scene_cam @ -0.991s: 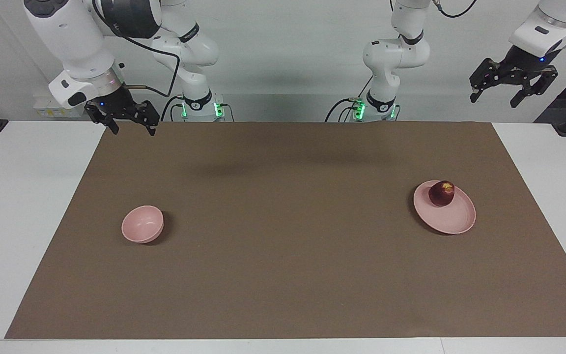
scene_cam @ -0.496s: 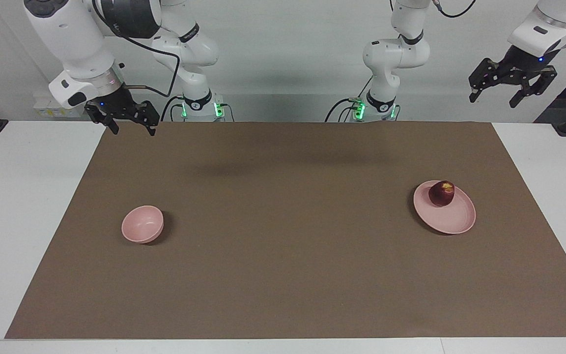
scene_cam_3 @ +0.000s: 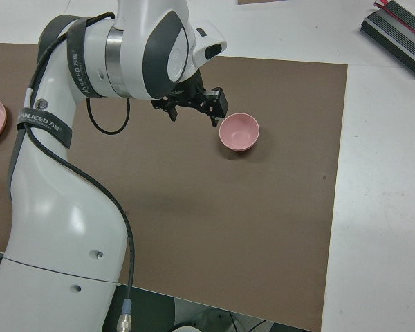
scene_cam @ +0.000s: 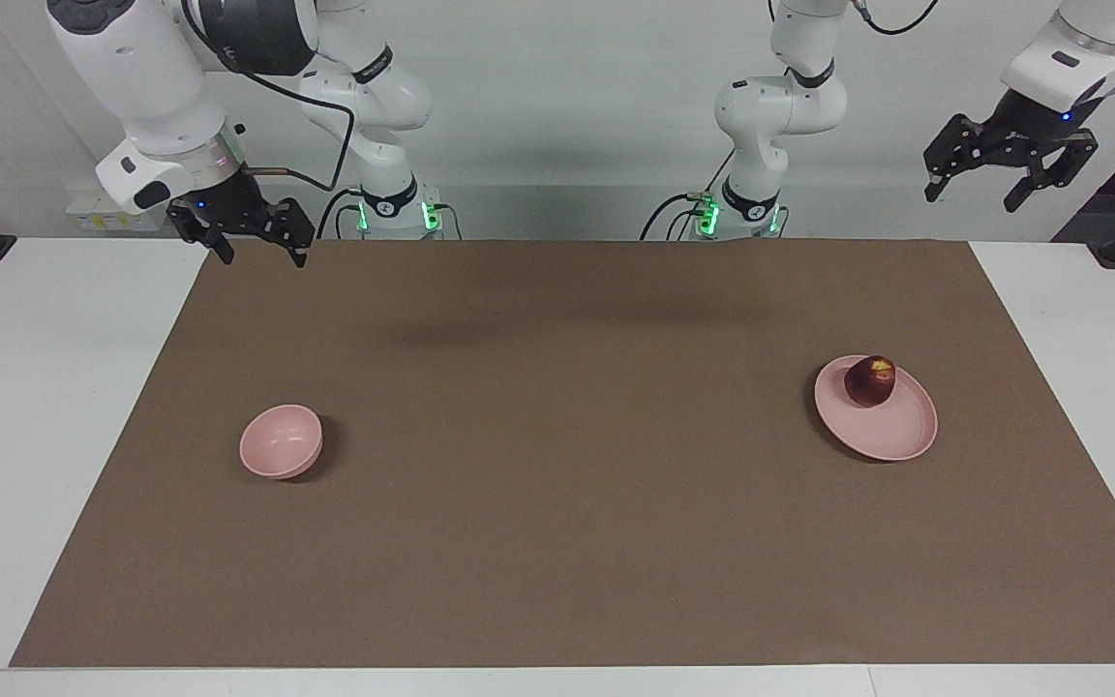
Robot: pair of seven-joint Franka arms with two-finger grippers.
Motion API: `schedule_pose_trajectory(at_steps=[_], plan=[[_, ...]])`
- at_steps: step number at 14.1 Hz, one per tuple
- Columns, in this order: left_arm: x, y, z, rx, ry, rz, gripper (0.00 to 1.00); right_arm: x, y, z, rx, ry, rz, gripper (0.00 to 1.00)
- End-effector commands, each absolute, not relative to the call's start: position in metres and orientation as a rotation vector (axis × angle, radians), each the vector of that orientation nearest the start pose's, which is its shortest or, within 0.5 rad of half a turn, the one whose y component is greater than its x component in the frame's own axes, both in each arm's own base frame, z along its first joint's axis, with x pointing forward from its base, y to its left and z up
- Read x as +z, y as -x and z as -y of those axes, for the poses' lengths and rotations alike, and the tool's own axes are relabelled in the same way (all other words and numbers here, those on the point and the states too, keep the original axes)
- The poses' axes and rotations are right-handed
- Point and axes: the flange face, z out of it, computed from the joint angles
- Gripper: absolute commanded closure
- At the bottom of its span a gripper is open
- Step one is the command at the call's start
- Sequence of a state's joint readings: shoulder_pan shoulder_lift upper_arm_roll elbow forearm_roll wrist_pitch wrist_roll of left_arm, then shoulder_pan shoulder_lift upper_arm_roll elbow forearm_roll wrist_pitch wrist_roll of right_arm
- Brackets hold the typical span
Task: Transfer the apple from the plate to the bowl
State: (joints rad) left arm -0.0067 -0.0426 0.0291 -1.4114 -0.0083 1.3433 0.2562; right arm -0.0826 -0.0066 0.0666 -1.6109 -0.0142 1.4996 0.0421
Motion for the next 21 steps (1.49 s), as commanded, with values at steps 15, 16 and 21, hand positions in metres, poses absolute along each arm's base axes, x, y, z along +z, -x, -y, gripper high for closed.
schedule_pose_trajectory(at_steps=[15, 16, 21], plan=[[0.701, -0.508, -0.011, 0.03, 3.138, -0.37, 0.0, 0.604, -0.539, 0.011, 0.157, 3.139, -0.121, 0.0], [0.7, -0.508, -0.012, 0.033, 3.137, -0.367, 0.0, 0.604, -0.539, 0.011, 0.157, 3.139, -0.121, 0.0], [0.698, -0.507, -0.004, 0.025, 3.136, -0.392, 0.0, 0.604, -0.539, 0.011, 0.157, 3.139, -0.121, 0.0]])
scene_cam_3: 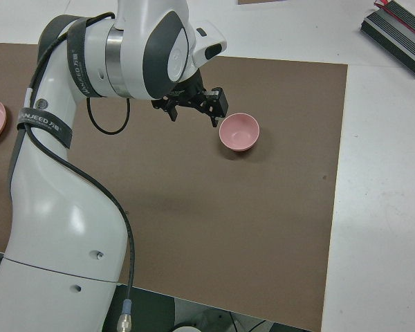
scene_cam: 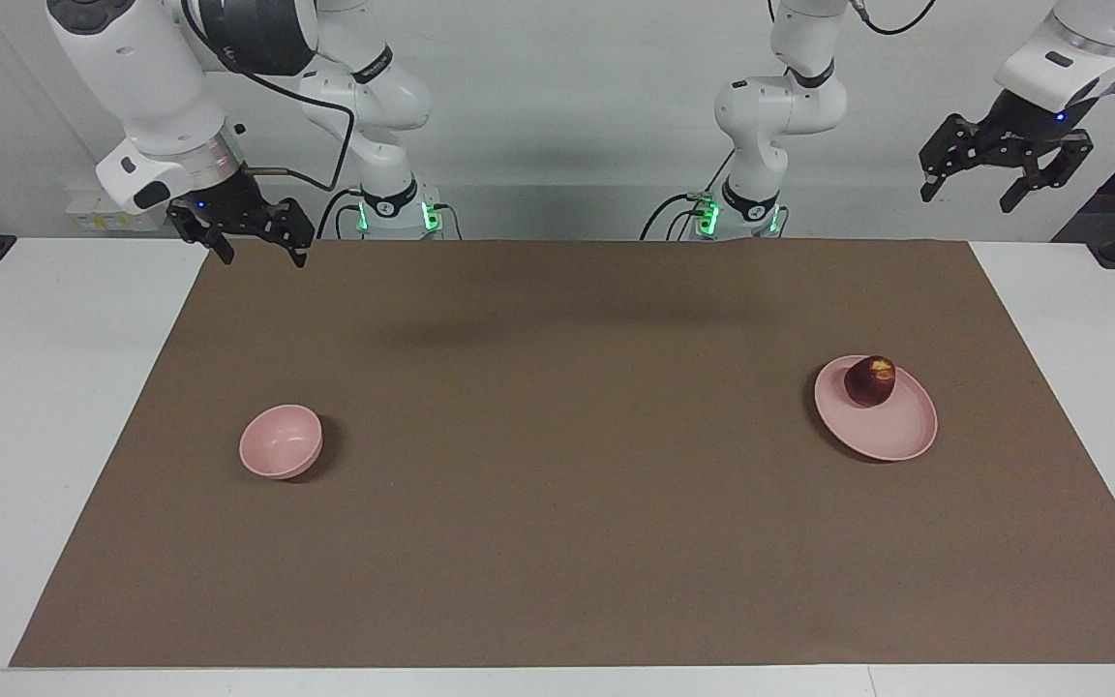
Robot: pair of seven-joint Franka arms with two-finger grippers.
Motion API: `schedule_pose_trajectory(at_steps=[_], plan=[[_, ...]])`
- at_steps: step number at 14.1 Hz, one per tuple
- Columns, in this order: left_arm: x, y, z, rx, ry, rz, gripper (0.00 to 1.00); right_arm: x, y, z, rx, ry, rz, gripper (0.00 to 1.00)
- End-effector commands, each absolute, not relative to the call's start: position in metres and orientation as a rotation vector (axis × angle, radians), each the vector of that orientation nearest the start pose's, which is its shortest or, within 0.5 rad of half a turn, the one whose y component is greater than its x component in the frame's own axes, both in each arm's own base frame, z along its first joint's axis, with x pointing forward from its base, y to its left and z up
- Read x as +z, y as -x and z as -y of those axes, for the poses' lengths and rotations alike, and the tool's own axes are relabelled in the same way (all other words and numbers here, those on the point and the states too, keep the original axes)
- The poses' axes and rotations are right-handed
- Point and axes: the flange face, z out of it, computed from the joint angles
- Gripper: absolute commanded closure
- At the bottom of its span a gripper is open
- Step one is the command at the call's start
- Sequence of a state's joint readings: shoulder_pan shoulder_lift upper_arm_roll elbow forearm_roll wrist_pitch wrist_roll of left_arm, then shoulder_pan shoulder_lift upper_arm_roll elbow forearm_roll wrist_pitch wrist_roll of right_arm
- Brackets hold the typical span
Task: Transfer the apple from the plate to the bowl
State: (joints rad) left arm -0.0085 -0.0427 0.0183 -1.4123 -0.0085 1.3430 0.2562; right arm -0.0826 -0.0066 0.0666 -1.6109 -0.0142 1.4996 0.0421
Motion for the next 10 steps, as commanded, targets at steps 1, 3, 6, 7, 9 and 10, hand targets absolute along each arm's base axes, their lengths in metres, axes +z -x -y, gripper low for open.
schedule_pose_trajectory(at_steps=[1, 3, 6, 7, 9, 10], plan=[[0.696, -0.507, -0.006, 0.025, 3.135, -0.399, 0.0, 0.604, -0.539, 0.011, 0.157, 3.139, -0.121, 0.0], [0.683, -0.509, -0.008, 0.03, 3.137, -0.393, 0.0, 0.604, -0.539, 0.011, 0.157, 3.137, -0.12, 0.0], [0.651, -0.518, -0.015, -0.002, 3.138, -0.376, 0.0, 0.604, -0.54, 0.016, 0.147, 3.138, -0.142, 0.0], [0.636, -0.521, -0.016, 0.0, 3.138, -0.38, 0.0, 0.604, -0.541, 0.019, 0.145, 3.137, -0.13, 0.0], [0.603, -0.526, -0.022, 0.009, 3.14, -0.381, 0.0, 0.604, -0.541, 0.027, 0.145, 3.138, -0.166, 0.0], [0.584, -0.53, -0.025, -0.015, 3.135, -0.408, 0.0, 0.604, -0.54, 0.031, 0.147, 3.139, -0.174, 0.0]])
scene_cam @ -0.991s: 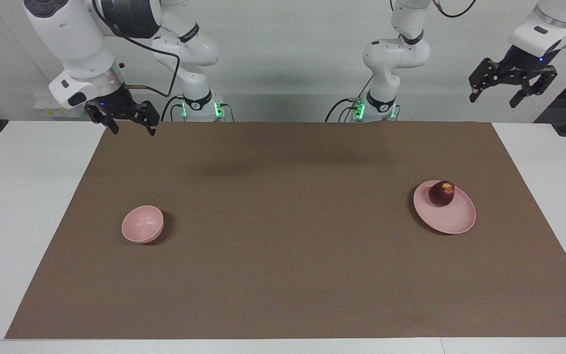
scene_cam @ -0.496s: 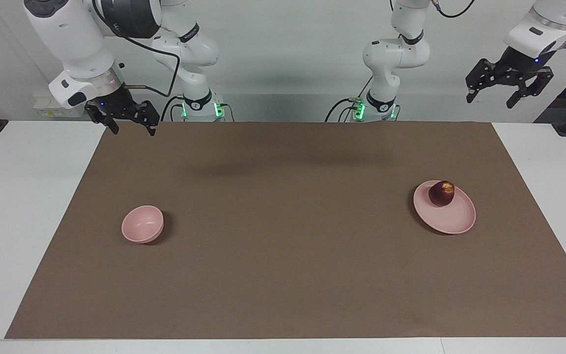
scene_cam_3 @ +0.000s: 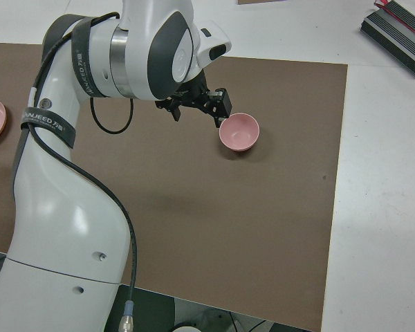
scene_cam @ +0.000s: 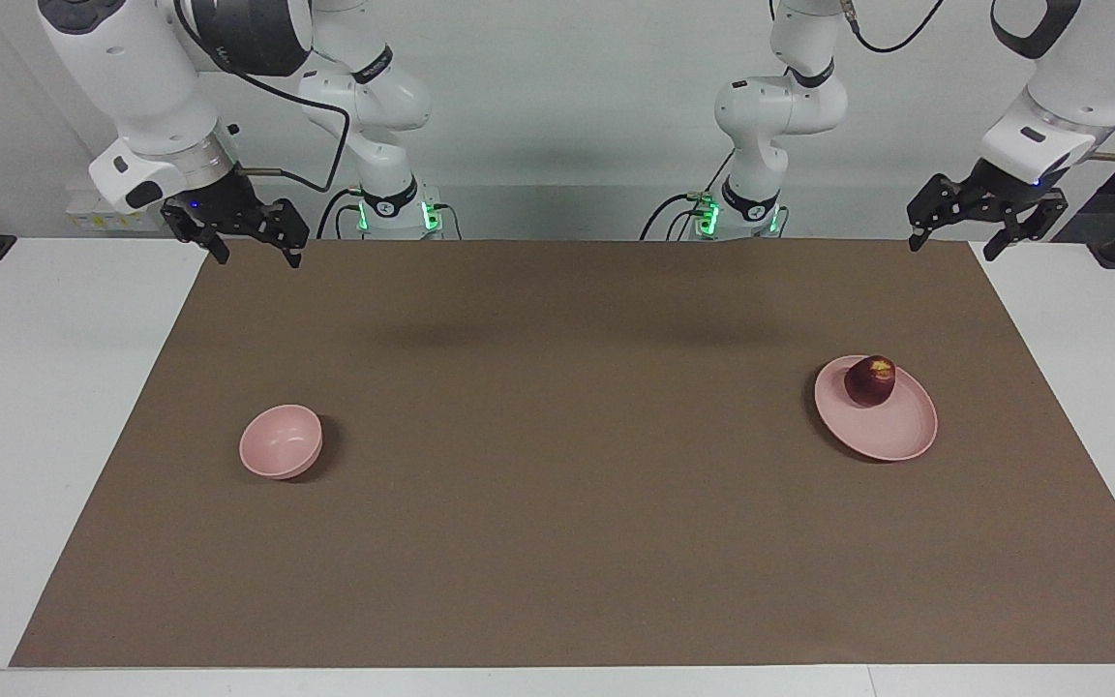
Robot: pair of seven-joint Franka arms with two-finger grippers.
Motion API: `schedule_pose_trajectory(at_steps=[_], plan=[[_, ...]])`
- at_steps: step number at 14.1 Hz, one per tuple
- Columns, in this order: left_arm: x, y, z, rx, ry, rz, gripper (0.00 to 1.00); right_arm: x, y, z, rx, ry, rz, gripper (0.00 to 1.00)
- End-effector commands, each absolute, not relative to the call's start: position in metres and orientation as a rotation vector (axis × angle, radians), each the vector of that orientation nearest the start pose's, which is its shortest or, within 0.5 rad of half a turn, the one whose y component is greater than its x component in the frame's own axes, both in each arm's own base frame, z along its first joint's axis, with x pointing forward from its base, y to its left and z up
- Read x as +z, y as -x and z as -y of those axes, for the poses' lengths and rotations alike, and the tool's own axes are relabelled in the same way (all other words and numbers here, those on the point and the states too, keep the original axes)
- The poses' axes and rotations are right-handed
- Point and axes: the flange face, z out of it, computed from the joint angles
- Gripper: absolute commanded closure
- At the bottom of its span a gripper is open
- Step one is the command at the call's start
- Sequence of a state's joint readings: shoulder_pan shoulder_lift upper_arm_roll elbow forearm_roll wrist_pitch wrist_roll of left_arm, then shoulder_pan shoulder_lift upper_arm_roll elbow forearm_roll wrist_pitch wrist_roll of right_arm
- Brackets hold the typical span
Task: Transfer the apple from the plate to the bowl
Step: 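Lower the left gripper onto the red apple on the pink plate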
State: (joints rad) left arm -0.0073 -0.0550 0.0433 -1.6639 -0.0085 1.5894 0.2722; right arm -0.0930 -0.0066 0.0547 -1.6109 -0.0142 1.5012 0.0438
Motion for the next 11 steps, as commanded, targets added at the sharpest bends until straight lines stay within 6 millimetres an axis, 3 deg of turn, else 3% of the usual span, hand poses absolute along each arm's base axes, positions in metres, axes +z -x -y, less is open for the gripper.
schedule_pose_trajectory(at_steps=[1, 4, 7, 11], plan=[[0.566, -0.532, -0.032, -0.033, 3.13, -0.44, 0.0, 0.603, -0.54, 0.031, 0.147, 3.136, -0.162, 0.0], [0.523, -0.532, -0.049, -0.059, 3.121, -0.492, 0.0, 0.599, -0.54, 0.019, 0.094, 3.154, -0.14, 0.0], [0.47, -0.523, -0.047, -0.034, 3.128, -0.487, 0.0, 0.578, -0.542, 0.016, 0.147, 3.136, -0.173, 0.0], [0.415, -0.529, -0.045, -0.072, 3.115, -0.486, 0.0, 0.536, -0.549, 0.0, 0.275, 3.01, -0.456, 0.0]])
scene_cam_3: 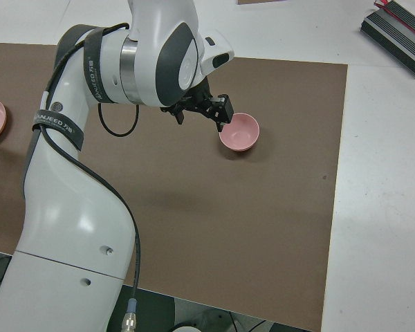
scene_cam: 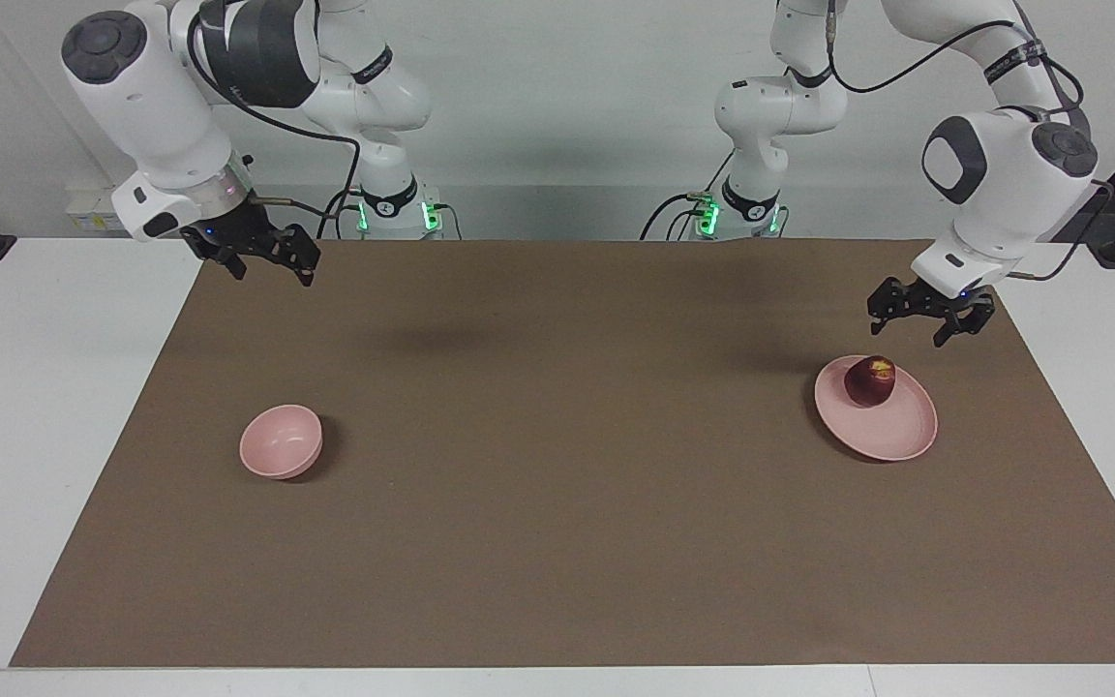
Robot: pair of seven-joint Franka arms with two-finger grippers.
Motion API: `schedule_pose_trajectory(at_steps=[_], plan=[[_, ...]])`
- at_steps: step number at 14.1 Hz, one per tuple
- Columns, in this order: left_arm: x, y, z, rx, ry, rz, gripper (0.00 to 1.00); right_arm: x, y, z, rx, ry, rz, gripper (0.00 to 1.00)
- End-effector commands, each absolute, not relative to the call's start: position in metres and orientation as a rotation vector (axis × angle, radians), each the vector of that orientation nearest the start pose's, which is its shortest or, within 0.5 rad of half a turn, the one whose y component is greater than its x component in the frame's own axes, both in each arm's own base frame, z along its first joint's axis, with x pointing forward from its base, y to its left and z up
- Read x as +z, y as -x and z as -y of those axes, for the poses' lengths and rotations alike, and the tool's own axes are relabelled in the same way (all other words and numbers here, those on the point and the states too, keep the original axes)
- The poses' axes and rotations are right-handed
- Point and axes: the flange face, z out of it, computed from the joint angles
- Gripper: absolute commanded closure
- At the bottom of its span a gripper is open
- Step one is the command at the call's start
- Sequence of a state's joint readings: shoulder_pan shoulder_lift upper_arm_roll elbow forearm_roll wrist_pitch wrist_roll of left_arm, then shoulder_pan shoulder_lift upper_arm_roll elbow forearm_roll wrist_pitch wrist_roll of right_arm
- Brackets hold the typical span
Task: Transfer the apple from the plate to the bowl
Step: 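Lower the left gripper onto the red apple on the pink plate, then lift the apple with the left gripper while the right gripper reaches toward it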
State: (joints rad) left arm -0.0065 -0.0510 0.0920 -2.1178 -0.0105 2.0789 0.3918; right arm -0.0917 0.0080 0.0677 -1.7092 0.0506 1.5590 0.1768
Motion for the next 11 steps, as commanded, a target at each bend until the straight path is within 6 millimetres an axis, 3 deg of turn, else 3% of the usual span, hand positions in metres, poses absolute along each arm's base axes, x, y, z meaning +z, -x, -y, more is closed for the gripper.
schedule_pose_trajectory(at_steps=[1, 4, 8, 10, 11], plan=[[0.405, -0.533, -0.045, -0.097, 3.109, -0.484, 0.0, 0.524, -0.553, -0.004, 0.303, 2.977, -0.52, 0.0], [0.375, -0.539, -0.047, -0.069, 3.109, -0.473, 0.0, 0.489, -0.56, -0.015, 0.352, 2.85, -0.667, 0.0], [0.347, -0.534, -0.046, -0.087, 3.104, -0.466, 0.0, 0.459, -0.563, -0.055, 0.43, 2.662, -0.912, 0.0], [0.344, -0.532, -0.045, -0.094, 3.103, -0.468, 0.0, 0.447, -0.566, -0.076, 0.475, 2.584, -1.022, 0.0], [0.344, -0.532, -0.047, -0.087, 3.104, -0.466, 0.14, 0.439, -0.569, -0.08, 0.518, 2.522, -1.083, 0.0]])
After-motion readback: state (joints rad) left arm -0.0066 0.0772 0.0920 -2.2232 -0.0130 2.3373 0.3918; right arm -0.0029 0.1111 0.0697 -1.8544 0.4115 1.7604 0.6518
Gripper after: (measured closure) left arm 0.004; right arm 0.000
